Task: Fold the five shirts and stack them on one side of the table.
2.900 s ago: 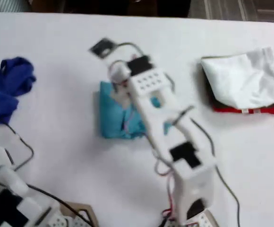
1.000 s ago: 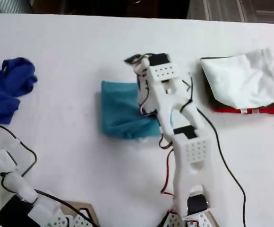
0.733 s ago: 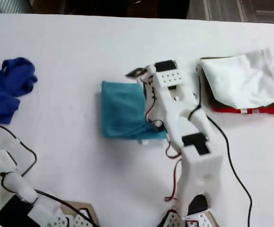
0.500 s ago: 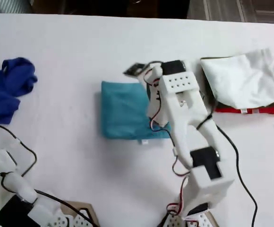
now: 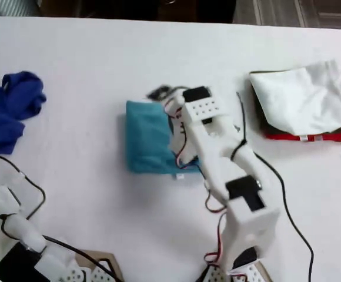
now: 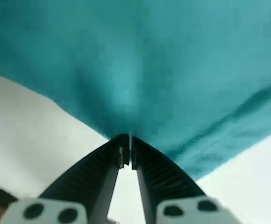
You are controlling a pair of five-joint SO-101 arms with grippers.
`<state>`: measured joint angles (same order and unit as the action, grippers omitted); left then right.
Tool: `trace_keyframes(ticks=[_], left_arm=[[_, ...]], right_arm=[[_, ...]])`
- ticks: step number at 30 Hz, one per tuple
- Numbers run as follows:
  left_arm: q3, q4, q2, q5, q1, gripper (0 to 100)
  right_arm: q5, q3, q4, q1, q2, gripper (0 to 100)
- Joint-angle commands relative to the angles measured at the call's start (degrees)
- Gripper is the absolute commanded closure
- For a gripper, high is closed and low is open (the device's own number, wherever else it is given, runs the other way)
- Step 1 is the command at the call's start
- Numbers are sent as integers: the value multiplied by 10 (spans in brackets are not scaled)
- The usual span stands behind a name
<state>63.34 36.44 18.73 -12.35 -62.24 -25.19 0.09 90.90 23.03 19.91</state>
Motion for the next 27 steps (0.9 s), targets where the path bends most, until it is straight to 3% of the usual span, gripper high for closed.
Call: trace_keyframes(ticks=[1,11,18,27], left_arm=[[0,-4,14,0,2,973],[0,-4,14,0,2,973],[0,-4,14,0,3,973],[0,-4,14,1,3,973]], right_arm=[[4,-33,29,0,25,979],[11,-378,30,-66,18,971],[61,-461,2,-116,175,764],[63,-595,20,-115,315,810]])
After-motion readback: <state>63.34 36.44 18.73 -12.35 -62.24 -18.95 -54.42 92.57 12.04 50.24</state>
